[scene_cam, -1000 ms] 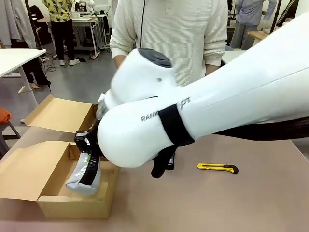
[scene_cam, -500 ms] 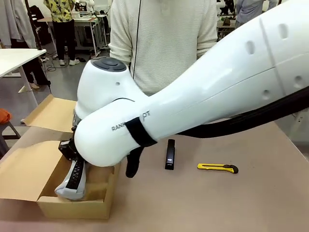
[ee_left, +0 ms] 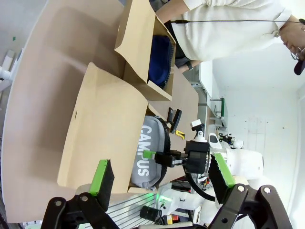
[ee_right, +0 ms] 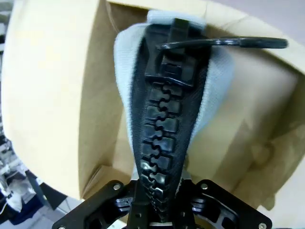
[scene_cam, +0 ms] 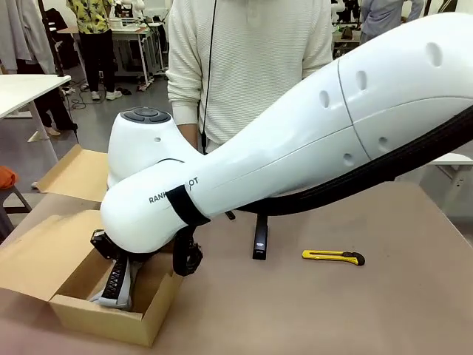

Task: Place items inside the box.
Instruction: Pick up a Pencil pouch or Stapler and place it inside the Mailer Box closest to the robot.

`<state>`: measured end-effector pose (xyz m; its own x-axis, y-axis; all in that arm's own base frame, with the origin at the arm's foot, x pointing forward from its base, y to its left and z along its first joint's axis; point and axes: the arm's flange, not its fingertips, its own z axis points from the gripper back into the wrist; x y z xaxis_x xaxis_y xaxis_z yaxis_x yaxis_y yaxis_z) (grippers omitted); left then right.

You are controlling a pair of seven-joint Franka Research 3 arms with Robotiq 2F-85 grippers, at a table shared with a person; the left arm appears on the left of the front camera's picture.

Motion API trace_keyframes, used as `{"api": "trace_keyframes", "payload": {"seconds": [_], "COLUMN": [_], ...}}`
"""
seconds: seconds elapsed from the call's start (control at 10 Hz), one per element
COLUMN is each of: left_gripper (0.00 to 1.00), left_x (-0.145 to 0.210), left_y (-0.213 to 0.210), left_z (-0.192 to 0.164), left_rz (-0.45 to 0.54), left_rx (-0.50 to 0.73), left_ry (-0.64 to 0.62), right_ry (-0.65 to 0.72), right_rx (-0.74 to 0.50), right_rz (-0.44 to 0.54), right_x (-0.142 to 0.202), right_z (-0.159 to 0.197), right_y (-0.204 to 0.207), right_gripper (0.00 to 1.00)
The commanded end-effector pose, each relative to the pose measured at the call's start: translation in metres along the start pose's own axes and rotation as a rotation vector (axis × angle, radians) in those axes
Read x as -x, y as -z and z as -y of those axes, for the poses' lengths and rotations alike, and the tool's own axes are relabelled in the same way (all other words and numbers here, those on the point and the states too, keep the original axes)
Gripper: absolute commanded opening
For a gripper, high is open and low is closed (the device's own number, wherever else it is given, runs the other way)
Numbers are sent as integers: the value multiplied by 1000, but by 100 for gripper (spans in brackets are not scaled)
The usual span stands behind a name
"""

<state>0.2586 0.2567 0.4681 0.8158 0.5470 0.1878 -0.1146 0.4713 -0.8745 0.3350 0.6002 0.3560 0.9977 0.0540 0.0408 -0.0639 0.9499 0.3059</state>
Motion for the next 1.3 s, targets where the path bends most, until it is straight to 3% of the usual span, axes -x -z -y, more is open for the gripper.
{"api": "trace_keyframes", "payload": {"seconds": [0.0,0.4,0.7,1.2], "left_gripper": [100,100,100,100], "left_x": [1,1,1,1], "left_y": [0,0,0,0], "left_z": [1,1,1,1], "left_rz": [0,0,0,0], "left_rx": [11,11,11,11], "left_ry": [18,18,18,18], "right_ry": [60,69,64,78], "right_rx": [10,-9,-13,-52], "right_rz": [-8,-28,-43,-32], "right_x": [-8,-12,-12,-11], "right_z": [-9,-8,-7,-1], "right_y": [5,12,11,4], "right_gripper": [5,5,97,100]}}
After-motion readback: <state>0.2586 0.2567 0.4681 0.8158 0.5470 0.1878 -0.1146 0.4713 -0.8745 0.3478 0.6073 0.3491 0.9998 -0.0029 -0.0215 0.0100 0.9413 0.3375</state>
